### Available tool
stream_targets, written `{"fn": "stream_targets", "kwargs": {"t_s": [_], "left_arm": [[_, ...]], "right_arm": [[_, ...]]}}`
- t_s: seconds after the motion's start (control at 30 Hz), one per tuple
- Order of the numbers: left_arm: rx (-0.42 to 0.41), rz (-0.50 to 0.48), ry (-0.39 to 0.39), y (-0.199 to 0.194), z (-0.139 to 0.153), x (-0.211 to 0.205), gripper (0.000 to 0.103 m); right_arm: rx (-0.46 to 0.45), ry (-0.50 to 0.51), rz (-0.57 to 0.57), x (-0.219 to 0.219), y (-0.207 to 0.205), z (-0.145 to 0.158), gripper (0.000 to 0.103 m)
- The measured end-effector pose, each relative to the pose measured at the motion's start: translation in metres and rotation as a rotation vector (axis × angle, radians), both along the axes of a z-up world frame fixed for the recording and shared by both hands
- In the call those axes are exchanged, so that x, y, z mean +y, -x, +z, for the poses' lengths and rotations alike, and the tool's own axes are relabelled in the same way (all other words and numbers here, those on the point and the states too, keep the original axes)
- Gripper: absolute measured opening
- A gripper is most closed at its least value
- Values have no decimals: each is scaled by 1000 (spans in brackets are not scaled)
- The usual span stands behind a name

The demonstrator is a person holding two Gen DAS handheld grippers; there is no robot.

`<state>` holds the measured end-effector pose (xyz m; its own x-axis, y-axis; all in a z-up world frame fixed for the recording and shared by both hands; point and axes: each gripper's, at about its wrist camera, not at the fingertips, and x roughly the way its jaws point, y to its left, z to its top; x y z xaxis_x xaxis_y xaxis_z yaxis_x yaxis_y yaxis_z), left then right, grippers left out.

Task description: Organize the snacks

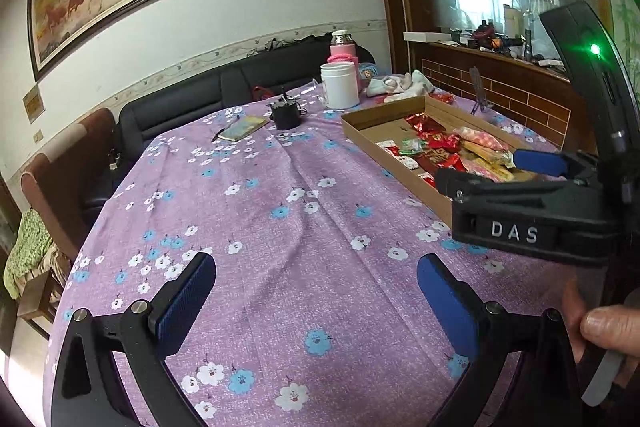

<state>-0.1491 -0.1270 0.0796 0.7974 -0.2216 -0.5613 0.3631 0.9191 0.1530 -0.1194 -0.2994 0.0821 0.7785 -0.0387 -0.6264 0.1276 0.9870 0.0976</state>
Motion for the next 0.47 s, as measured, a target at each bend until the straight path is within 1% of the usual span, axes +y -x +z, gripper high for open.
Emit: {"fn": "stream_targets", "kwargs": {"t_s": [0.23, 0.4, 0.47], "left_arm": [[7, 30, 30, -8, 1, 16, 102], [35, 41, 64, -15, 0, 31, 102], [39, 54, 67, -18, 0, 37, 102]], "right_arm": [[10, 9, 32, 16, -6, 0, 93], [16, 16, 59, 29, -12, 0, 93], [23, 19, 73, 36, -15, -1, 93]]}}
